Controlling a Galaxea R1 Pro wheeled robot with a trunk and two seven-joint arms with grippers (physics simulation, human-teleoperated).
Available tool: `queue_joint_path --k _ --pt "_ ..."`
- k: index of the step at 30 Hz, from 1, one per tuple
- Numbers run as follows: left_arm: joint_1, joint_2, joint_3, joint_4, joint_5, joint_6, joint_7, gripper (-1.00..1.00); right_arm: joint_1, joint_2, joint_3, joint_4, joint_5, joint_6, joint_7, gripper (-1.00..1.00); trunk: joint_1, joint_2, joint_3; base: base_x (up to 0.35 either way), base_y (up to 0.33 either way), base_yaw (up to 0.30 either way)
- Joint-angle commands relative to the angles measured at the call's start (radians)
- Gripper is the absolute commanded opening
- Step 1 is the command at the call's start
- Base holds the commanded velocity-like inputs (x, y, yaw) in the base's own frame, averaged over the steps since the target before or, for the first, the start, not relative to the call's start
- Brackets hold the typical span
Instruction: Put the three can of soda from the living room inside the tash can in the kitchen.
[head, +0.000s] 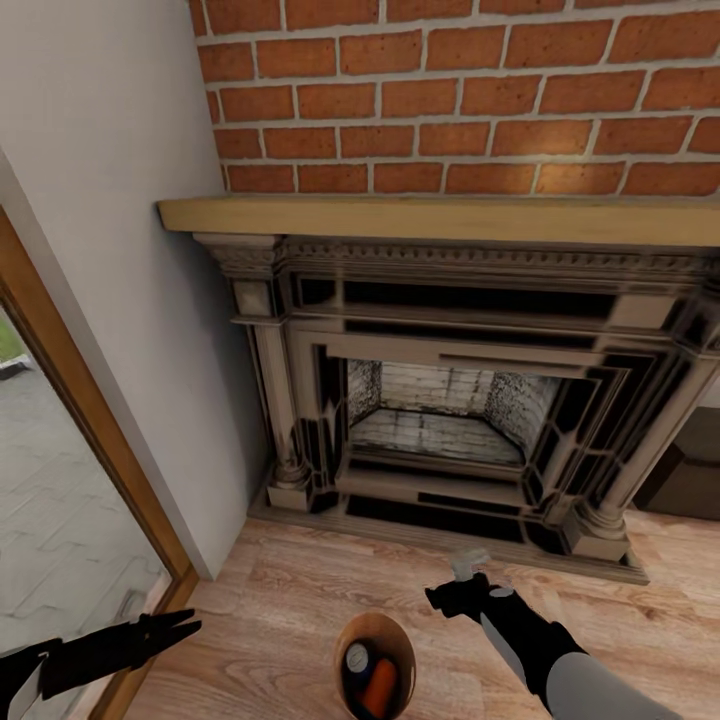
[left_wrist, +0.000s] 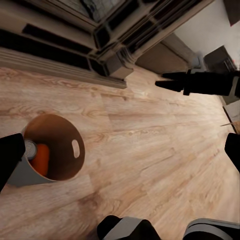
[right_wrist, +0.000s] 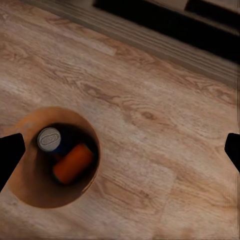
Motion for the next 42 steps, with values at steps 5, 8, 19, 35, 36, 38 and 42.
queue_joint_path --k 5,8,19,35,36,38,42 --pt "0.000 0.020 -0.001 0.101 -0.002 -0.063 0.001 1.00 0.000 -0.012 0.000 0.155 -0.002 -0.117 -0.001 1.00 0.000 0.000 0.000 0.000 0.000 0.000" --pt "0.000 0.032 -0.003 0.180 -0.003 -0.159 0.001 1.00 0.001 -0.016 0.000 0.228 -0.003 -0.138 -0.001 1.00 0.000 0.000 0.000 0.000 0.000 0.000" --pt "0.127 0.065 -0.014 0.251 -0.005 -0.283 0.029 1.00 0.098 -0.019 0.000 0.367 -0.009 -0.154 0.003 1.00 0.000 0.000 0.000 0.000 0.000 0.000" --pt "0.268 -0.023 -0.244 0.258 -0.070 -0.300 0.467 1.00 0.266 -0.017 0.003 0.419 -0.022 -0.152 -0.003 1.00 0.000 0.000 0.000 0.000 0.000 0.000" --pt "0.272 -0.030 -0.245 0.258 -0.078 -0.300 0.497 1.00 0.274 -0.017 0.003 0.419 -0.022 -0.152 -0.005 1.00 0.000 0.000 0.000 0.000 0.000 0.000" --pt "0.280 -0.041 -0.247 0.258 -0.097 -0.300 0.543 1.00 0.290 -0.017 0.003 0.419 -0.021 -0.153 -0.011 1.00 0.000 0.000 0.000 0.000 0.000 0.000" --pt "0.291 -0.053 -0.249 0.259 -0.146 -0.300 0.593 1.00 0.316 -0.019 0.003 0.419 -0.021 -0.156 -0.027 1.00 0.000 0.000 0.000 0.000 0.000 0.000"
